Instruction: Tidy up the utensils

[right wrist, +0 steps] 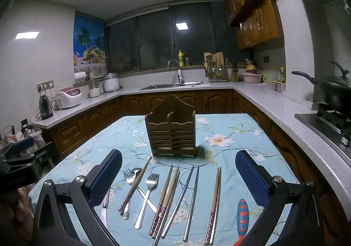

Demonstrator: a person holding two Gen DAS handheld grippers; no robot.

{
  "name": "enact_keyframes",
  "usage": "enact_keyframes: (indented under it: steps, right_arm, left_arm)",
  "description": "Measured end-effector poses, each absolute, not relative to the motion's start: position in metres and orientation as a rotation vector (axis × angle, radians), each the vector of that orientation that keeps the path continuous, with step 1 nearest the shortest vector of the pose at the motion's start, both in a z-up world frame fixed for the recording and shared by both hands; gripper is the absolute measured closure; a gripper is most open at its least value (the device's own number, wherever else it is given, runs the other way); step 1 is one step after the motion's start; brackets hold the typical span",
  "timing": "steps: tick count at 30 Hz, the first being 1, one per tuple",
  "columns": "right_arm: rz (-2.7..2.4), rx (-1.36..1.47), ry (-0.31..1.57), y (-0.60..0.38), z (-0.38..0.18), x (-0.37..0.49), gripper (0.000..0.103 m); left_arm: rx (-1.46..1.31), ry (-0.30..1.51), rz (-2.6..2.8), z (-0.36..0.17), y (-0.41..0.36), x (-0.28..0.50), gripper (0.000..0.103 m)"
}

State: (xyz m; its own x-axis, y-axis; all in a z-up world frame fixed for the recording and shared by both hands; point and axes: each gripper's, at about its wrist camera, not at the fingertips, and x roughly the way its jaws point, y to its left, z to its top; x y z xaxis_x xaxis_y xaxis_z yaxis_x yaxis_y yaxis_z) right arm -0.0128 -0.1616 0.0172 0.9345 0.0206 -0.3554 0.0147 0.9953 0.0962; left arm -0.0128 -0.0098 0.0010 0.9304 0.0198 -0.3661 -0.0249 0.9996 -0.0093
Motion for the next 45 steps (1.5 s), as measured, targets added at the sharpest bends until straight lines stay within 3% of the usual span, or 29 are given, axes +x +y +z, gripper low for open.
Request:
enact_keyframes:
  steps: [35, 45]
  right_arm:
    - [0.005, 0.095, 0.379, -0.16, 0.011, -0.007, 0.0]
    - [-0.014, 0.094, 0.415, -0.159, 0.001, 0.003, 0.0]
  left_arm:
    - [-0.013, 0.382, 0.024, -0.005, -0.009, -0.01, 0.001]
    - [-0.011, 0.459, -0.008, -0.018, -0.01, 0.012, 0.001]
